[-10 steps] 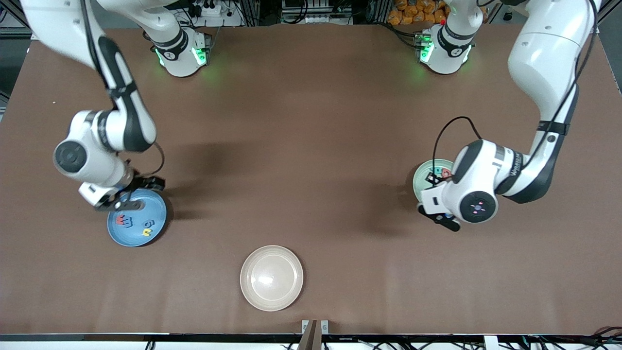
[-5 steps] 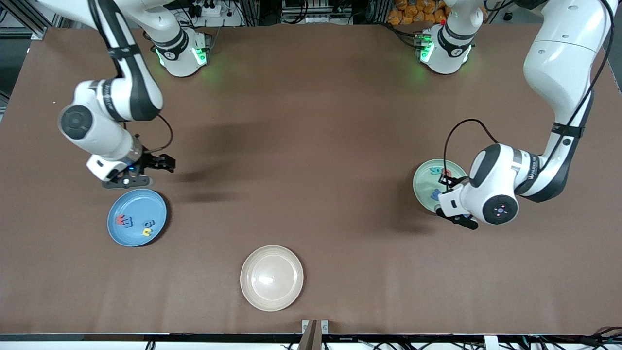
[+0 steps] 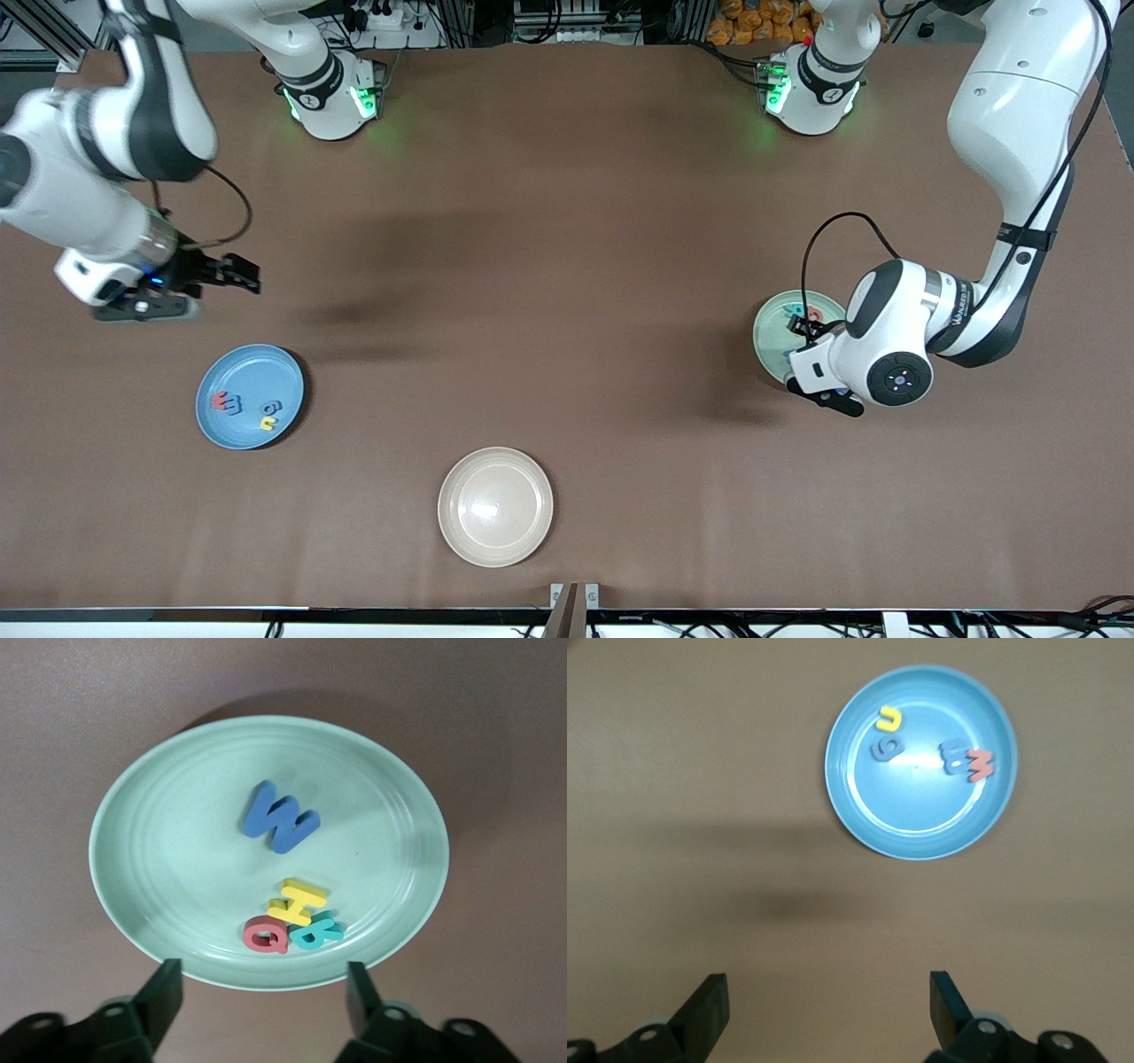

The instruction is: Sort upper and lower case letters into plates

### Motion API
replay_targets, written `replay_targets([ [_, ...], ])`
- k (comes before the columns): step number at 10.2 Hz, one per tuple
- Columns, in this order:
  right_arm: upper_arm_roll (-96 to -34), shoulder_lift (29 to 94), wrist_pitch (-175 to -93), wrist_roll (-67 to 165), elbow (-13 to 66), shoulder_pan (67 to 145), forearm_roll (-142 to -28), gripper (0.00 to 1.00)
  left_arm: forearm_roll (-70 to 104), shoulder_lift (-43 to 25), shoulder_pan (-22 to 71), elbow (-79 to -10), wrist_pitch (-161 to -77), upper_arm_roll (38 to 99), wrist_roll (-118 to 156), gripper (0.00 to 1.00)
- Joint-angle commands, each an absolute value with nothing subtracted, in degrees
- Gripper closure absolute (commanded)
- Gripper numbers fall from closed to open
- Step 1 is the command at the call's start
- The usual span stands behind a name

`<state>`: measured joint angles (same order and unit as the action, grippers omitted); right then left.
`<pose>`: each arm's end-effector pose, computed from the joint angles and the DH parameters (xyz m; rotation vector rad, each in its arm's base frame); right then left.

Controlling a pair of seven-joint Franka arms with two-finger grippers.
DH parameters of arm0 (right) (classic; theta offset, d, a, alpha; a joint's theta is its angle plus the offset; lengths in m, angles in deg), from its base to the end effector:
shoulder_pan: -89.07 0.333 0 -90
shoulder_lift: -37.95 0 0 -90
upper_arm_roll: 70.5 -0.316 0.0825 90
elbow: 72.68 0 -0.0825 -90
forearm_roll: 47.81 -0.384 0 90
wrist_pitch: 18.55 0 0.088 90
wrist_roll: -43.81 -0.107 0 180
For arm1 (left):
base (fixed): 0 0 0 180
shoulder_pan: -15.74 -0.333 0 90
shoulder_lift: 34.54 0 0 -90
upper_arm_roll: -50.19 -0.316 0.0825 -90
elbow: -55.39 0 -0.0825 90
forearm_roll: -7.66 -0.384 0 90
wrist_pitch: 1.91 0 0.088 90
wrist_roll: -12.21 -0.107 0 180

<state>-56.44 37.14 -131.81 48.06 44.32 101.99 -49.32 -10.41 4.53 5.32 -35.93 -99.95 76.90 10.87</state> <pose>0.5414 -0.0095 0.4431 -3.1101 -0.0674 0.0782 0.6240 -0.1186 0.2364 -2.9377 0.6123 0.7309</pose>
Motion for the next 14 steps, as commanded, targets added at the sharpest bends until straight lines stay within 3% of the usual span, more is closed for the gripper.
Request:
replay_targets([
  [1, -60.02, 37.24, -123.09, 48.21, 36.25, 96.4, -49.66, 0.0, -10.27, 1.51, 4.58, -36.9, -100.69, 76.91, 13.08, 0.0],
  [3, -69.58, 37.24, -116.15, 48.3, 28.61, 87.71, -49.48, 0.0, -9.92, 0.01, 4.32, -33.84, -100.69, 76.91, 18.86, 0.0],
  [4, -70.41, 37.16, -114.63, 48.21, 25.96, 87.23, -49.13, 0.0, -9.92, -2.69, 4.4, -33.04, -100.69, 76.91, 22.46, 0.0],
  [7, -70.5, 37.5, -113.48, 48.38, 19.54, 87.58, -48.87, 0.0, -9.48, -9.55, 4.05, -30.4, -100.61, 76.82, 23.9, 0.0],
  [10, -70.5, 37.51, -106.9, 48.47, 14.0, 87.67, -48.87, 0.0, -5.19, -14.39, 0.37, -25.93, -99.91, 77.17, 23.38, 0.0],
  [14, -70.5, 37.42, -103.11, 48.12, 11.96, 87.67, -48.87, 0.0, -2.28, -20.91, -1.56, -25.73, -94.56, 76.56, 12.06, 0.0],
])
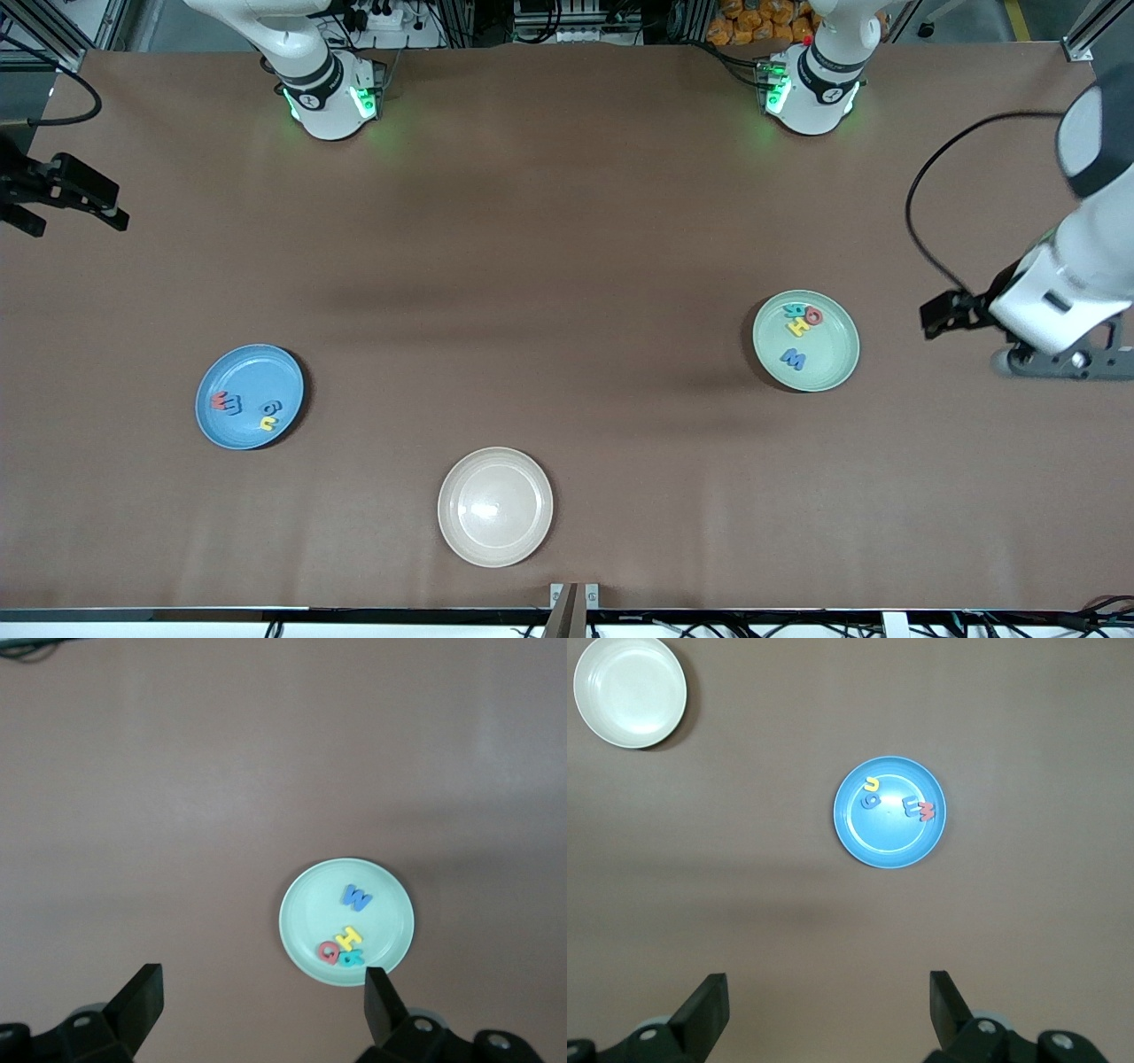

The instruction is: Sort upper and lower case letters into plates

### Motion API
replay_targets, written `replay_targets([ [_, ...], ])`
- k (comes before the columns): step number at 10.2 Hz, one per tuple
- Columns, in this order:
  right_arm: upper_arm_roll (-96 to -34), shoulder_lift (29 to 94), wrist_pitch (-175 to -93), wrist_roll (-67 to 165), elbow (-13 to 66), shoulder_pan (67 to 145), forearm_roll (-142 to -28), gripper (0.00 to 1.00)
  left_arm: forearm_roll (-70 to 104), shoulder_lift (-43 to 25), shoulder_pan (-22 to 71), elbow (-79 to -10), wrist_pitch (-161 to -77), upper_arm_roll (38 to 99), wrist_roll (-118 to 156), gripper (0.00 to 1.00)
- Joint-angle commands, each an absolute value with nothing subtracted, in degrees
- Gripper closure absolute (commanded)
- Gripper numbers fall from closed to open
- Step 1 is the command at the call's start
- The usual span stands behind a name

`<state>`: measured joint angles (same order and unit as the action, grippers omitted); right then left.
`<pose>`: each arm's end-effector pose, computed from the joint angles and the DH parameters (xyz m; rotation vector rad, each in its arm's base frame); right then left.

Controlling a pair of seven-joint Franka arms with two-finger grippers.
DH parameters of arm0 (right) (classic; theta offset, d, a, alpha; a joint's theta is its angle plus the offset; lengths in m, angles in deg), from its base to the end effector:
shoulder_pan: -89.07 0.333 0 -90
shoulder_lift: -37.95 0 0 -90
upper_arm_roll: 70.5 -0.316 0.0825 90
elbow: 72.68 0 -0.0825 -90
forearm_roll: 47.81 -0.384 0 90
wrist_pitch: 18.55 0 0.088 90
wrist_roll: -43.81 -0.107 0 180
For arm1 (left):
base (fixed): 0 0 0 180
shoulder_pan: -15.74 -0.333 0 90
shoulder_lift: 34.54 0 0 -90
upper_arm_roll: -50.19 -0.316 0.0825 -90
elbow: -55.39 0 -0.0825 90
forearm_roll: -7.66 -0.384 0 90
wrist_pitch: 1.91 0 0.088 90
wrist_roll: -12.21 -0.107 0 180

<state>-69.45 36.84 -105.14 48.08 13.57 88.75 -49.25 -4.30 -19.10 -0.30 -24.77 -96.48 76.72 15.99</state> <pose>0.5426 -0.0103 0.6606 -3.1161 -0.0817 -0.0413 0.6331 -0.0582 0.5670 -3.0490 0.1796 -0.0312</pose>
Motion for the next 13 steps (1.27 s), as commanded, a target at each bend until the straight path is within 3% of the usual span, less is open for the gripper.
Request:
replay_targets([
  [1, -70.5, 37.42, -103.02, 48.12, 12.05, 87.67, -48.87, 0.0, 1.56, -20.91, -1.75, -25.73, -94.02, 76.47, 12.04, 0.0],
  [5, -70.41, 37.59, -103.1, 48.3, 12.05, 87.58, -48.87, 0.0, 3.71, -24.69, -0.78, -26.35, -94.1, 70.42, 13.18, 0.0],
  [9, -70.41, 37.51, -103.02, 48.3, 12.13, 87.67, -48.87, 0.0, 8.18, -24.16, 0.09, -25.82, -91.56, 67.08, 13.27, 0.0],
  [13, -70.41, 37.59, -103.02, 48.3, 12.14, 87.58, -48.78, 0.0, 6.52, -26.97, 9.04, -26.52, -91.82, 59.01, 13.44, 0.0],
])
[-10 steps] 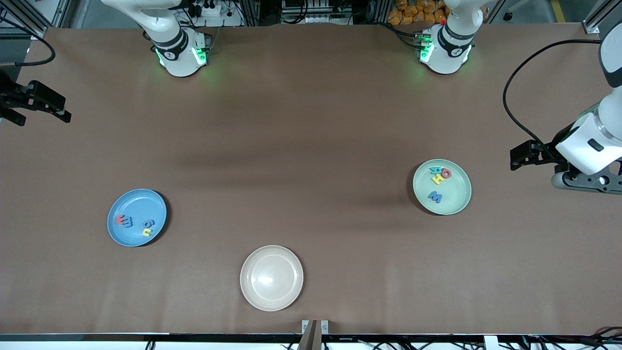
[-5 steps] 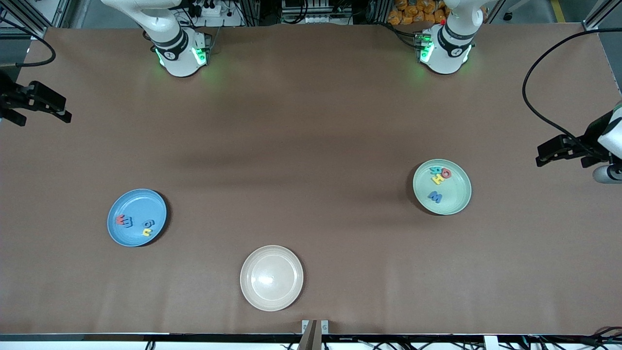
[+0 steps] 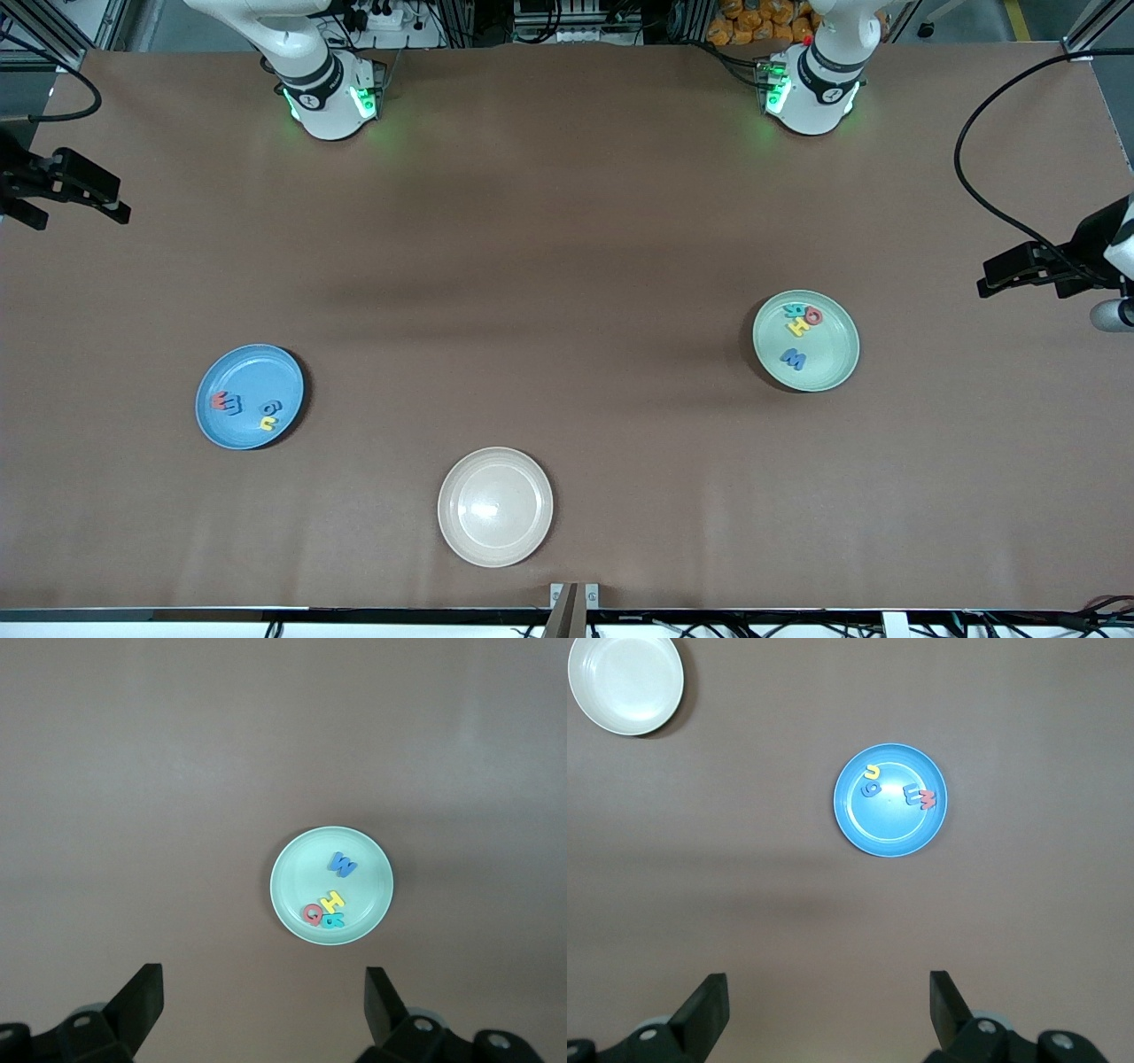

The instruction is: Sort upper and lower case letters into plates

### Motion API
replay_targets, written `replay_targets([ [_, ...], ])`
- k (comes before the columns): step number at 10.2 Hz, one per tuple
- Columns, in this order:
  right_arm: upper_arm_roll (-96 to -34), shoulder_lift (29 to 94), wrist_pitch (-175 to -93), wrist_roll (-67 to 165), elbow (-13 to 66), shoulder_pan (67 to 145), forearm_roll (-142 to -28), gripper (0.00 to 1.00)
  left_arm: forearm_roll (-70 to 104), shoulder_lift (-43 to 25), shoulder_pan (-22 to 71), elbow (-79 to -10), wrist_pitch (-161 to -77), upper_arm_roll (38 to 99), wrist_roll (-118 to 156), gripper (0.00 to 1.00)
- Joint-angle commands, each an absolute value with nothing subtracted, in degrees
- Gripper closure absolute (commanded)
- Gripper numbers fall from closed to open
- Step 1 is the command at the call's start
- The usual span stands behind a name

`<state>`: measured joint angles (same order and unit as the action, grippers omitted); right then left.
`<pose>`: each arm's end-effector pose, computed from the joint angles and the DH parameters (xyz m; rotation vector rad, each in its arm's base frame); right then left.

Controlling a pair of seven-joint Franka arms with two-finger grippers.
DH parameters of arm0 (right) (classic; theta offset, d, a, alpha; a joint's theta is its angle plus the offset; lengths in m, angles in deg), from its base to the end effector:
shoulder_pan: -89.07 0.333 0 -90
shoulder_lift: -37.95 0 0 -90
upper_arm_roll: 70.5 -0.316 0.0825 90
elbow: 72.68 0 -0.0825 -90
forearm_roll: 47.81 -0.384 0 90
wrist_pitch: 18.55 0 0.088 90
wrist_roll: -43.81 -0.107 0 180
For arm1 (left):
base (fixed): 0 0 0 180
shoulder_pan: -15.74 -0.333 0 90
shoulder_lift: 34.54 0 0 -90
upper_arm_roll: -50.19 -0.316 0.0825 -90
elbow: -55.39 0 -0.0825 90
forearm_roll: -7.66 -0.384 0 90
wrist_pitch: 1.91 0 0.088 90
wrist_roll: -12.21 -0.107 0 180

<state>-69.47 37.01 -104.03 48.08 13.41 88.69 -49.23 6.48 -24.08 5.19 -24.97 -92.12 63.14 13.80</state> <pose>0.5415 -0.0106 0.6585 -3.1158 -0.0809 -0.0109 0.6093 -0.0102 0.6003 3.1216 -0.0168 -0.0105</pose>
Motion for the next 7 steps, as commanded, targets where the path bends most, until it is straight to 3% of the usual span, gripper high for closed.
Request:
replay_targets([
  [1, -70.41, 37.51, -103.02, 48.3, 12.14, 87.58, -48.78, 0.0, 6.43, -28.46, 11.15, -27.48, -91.73, 56.98, 13.44, 0.0],
  [7, -70.41, 37.68, -103.1, 48.3, 12.14, 87.58, -48.78, 0.0, 6.17, -35.23, 14.42, -34.78, -91.47, 56.78, 16.87, 0.0],
])
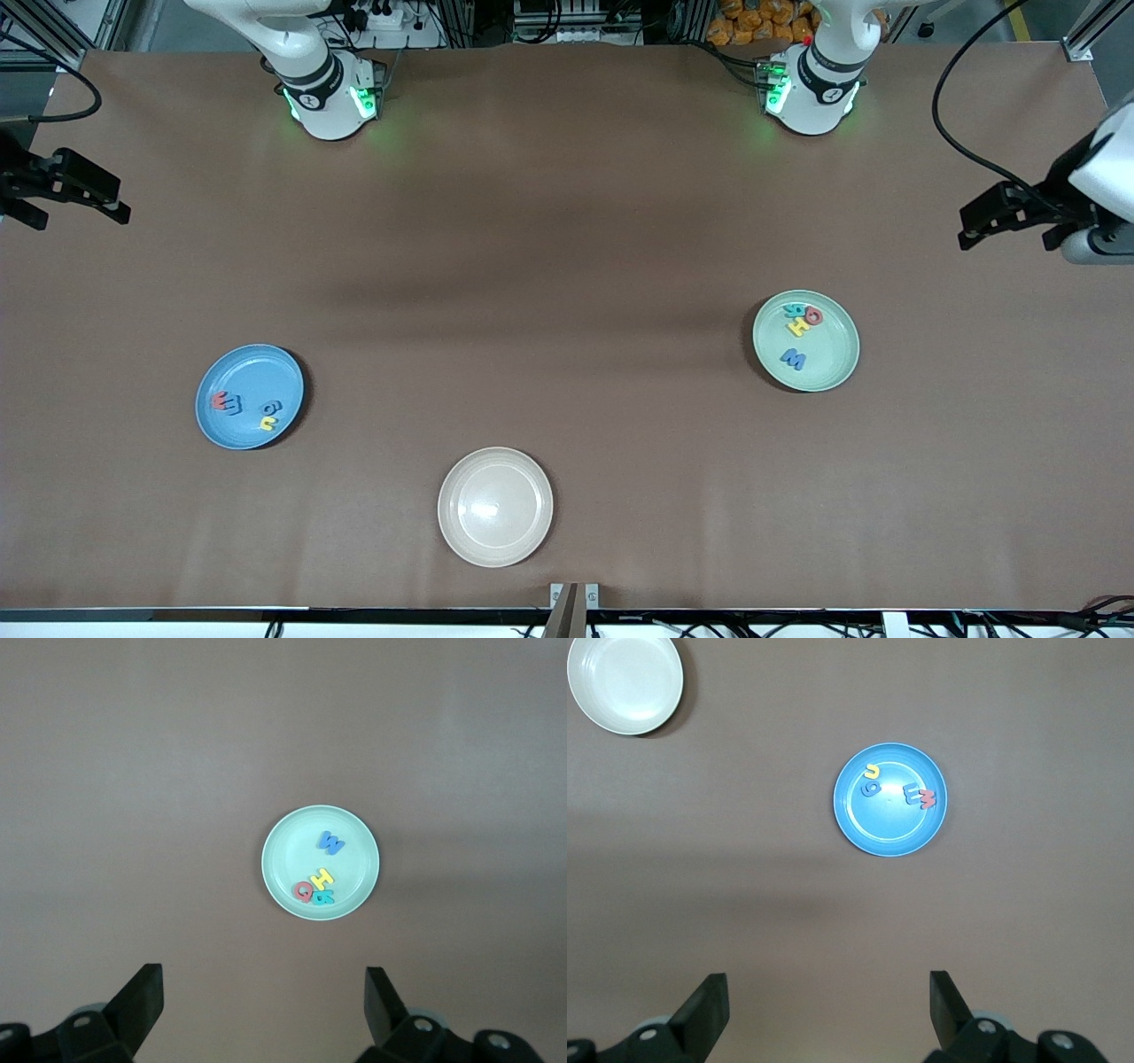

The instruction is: Sort upper and lower case letters into plates

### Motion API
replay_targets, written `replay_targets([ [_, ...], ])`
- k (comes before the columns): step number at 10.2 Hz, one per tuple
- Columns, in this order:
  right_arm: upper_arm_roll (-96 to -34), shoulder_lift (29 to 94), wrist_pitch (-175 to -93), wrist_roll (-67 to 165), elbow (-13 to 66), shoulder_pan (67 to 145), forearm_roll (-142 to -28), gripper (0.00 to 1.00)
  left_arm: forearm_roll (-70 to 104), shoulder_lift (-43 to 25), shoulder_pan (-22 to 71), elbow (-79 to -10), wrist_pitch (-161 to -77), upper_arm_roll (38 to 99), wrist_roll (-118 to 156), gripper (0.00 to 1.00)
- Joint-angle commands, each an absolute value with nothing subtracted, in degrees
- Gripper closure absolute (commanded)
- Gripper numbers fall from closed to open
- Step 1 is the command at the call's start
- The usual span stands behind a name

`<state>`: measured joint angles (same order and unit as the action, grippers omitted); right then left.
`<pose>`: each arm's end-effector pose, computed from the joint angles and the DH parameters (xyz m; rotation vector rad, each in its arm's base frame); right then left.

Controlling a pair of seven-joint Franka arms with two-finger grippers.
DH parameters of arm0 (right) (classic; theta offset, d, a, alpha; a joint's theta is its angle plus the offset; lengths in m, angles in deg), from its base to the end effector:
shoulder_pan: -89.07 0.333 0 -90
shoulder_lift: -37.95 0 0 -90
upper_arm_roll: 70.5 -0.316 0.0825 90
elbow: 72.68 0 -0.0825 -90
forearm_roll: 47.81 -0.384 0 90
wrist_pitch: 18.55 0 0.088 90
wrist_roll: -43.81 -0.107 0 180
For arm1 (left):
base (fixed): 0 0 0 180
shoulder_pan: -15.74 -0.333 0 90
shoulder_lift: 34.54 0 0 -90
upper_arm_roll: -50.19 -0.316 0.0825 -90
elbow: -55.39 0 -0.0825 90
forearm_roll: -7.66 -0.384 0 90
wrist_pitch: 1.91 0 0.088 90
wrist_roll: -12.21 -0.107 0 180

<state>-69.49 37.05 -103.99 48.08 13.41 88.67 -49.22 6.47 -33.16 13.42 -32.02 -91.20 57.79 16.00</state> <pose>0.5416 -0.0106 0.6581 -3.1160 -0.0809 -0.0087 0.5590 -0.0484 0.6314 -3.1245 0.0400 -0.0161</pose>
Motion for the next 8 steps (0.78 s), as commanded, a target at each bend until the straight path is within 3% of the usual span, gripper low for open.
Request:
replay_targets([
  [1, -70.33, 37.68, -103.1, 48.64, 12.14, 87.49, -48.78, 0.0, 6.08, -35.76, 14.51, -35.48, -91.47, 56.78, 16.96, 0.0],
  [8, -70.33, 38.03, -103.37, 48.74, 12.22, 87.58, -48.78, 0.0, 6.17, -36.73, 17.5, -36.9, -91.55, 55.2, 19.69, 0.0],
])
